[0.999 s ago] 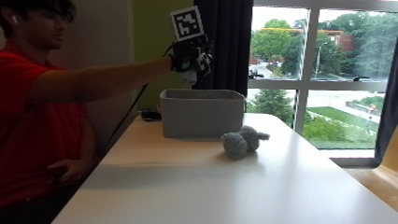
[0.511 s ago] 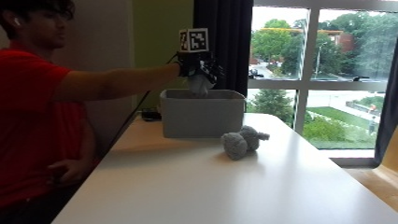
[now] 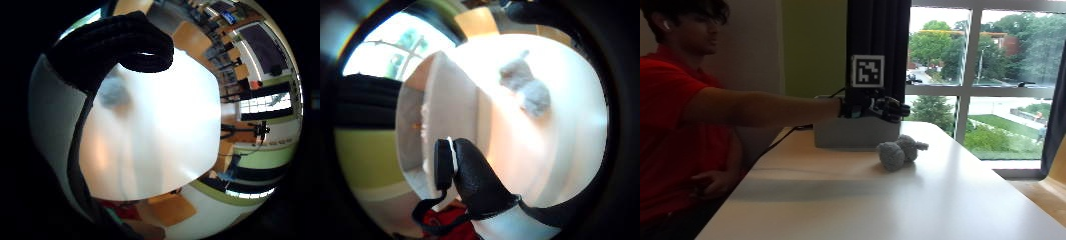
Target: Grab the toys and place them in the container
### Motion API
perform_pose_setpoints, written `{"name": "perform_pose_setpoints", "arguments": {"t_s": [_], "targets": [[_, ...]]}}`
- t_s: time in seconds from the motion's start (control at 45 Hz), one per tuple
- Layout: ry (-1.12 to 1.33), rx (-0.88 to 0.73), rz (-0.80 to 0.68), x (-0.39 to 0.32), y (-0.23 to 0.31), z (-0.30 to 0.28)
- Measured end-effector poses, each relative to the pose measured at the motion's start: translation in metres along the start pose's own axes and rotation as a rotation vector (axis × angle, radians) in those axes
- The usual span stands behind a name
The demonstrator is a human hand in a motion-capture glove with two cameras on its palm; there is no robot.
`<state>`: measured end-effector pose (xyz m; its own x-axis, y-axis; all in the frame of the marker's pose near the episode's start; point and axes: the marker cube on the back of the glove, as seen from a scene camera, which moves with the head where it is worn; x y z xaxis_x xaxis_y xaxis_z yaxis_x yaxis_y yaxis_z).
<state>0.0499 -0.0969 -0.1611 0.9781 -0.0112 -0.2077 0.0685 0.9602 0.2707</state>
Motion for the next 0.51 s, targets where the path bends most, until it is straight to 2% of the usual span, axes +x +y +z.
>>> {"name": "perform_pose_setpoints", "arguments": {"t_s": [0.155, 0.333, 0.511], "targets": [[0.009, -0.071, 0.085, 0.043, 0.002, 0.050], [-0.026, -0.098, 0.198, 0.046, -0.011, 0.088], [-0.067, -0.062, 0.168, 0.033, -0.026, 0.108]]}}
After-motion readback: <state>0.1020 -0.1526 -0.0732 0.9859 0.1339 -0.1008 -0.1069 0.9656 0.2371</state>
